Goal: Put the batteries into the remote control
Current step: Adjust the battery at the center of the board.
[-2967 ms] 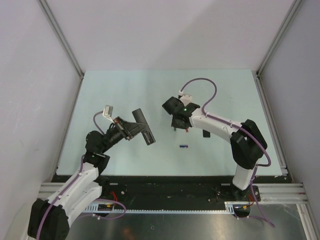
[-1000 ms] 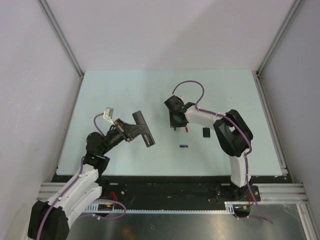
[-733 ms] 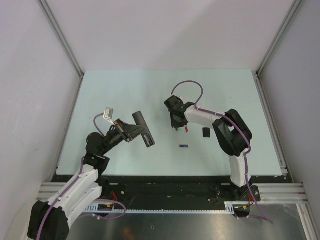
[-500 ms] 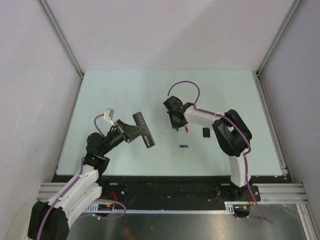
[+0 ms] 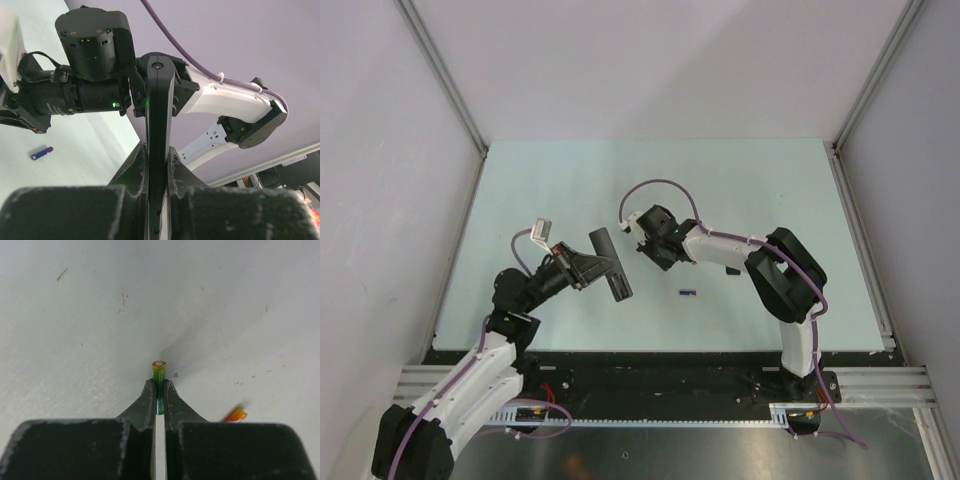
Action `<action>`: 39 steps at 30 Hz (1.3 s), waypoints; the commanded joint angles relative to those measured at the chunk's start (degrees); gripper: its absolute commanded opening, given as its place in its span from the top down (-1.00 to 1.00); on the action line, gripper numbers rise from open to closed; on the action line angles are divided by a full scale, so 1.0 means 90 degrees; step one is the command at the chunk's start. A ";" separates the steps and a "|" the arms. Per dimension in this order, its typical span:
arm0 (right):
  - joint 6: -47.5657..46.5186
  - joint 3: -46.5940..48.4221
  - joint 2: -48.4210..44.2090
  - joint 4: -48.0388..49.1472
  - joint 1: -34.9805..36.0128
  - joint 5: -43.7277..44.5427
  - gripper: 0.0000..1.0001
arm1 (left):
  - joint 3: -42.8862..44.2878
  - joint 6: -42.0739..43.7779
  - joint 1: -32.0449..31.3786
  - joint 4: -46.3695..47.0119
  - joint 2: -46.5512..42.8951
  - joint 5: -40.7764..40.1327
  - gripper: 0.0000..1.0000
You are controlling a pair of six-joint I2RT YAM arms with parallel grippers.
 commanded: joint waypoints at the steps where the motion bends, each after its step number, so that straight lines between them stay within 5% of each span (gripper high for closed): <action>1: -0.0964 -0.0034 -0.0336 0.0383 -0.0015 -0.0392 1.00 | 0.0071 0.0175 -0.0170 0.0196 -0.0154 0.0094 1.00; 11: -0.1288 -0.0024 -0.0130 0.0002 -0.0113 -0.0441 0.93 | -0.0037 0.0214 -0.0268 0.0196 -0.0261 0.0055 0.99; 18: -0.1092 -0.0024 -0.0033 -0.0027 -0.0084 -0.0354 0.50 | -0.0037 0.0204 -0.0268 0.0196 -0.0281 0.0055 1.00; 30: -0.0838 -0.0034 -0.0227 0.0275 -0.0016 -0.0012 0.14 | -0.0057 0.0175 -0.0268 0.0196 -0.0300 0.0026 1.00; 39: -0.0643 -0.0034 -0.0706 0.0549 0.0053 0.0300 0.06 | -0.0047 0.0126 -0.0268 0.0187 -0.0310 0.0007 1.00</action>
